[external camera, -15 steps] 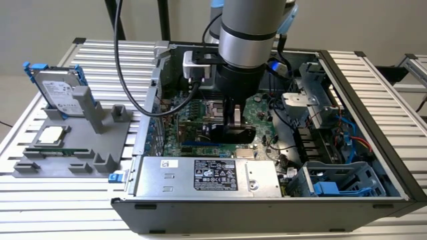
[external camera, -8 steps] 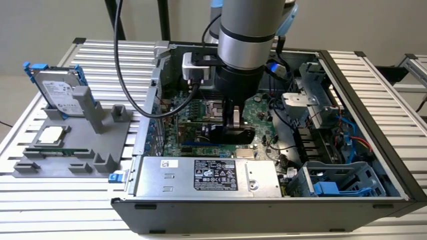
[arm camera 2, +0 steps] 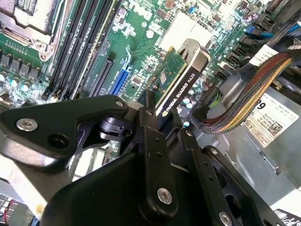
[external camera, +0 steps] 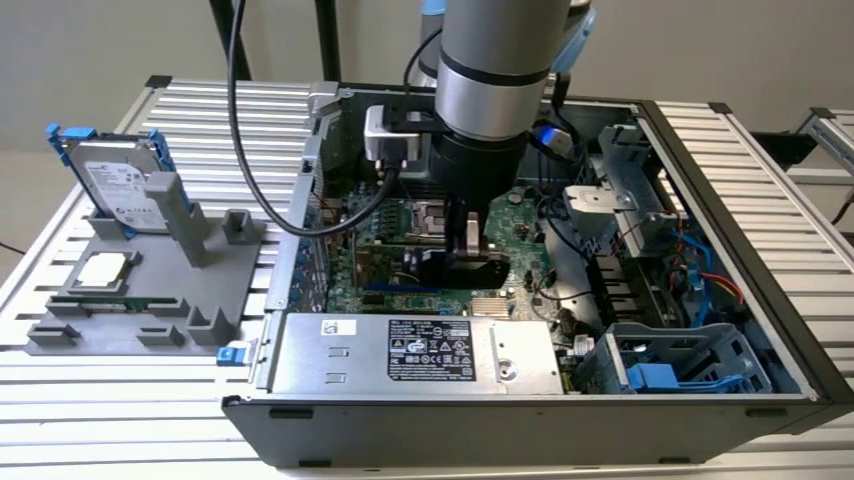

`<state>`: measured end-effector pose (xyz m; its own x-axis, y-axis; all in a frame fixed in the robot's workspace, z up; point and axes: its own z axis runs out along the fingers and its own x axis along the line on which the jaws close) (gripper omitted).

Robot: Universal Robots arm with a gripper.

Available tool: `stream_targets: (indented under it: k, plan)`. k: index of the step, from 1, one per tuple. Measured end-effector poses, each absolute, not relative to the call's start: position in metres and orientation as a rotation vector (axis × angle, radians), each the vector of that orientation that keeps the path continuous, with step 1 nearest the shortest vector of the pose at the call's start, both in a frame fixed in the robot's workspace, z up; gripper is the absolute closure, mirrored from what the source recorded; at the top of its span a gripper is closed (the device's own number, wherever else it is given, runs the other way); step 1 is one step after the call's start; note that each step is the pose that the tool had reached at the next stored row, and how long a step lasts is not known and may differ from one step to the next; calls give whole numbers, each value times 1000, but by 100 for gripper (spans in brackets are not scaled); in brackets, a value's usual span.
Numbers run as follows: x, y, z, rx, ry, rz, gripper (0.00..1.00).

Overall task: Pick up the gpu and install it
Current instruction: 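Insert the gpu into the slot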

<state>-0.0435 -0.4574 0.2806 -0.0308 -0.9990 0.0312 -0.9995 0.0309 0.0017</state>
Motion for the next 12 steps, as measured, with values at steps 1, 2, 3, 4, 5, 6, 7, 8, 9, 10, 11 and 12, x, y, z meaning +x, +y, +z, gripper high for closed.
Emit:
stream_targets:
  k: [1,2,3,4,5,6,7,8,9,10,11,12]
  plan:
    - [-44,-457,280,2170,-2238,32,100]
    - [-44,-457,279,2170,-2238,32,100]
    - [-44,-457,278,2170,-2238,32,100]
    - [-44,-457,277,2170,-2238,32,100]
    - [-45,-457,276,2170,-2238,32,100]
    - [-45,-457,275,2170,-2238,32,100]
    - [-46,-457,275,2170,-2238,32,100]
    - [-47,-457,274,2170,-2239,32,100]
    - [-48,-457,274,2170,-2239,32,100]
    - [-48,-456,273,2170,-2239,32,100]
    - [-49,-456,272,2170,-2239,32,100]
    - [-50,-455,271,2170,-2239,32,100]
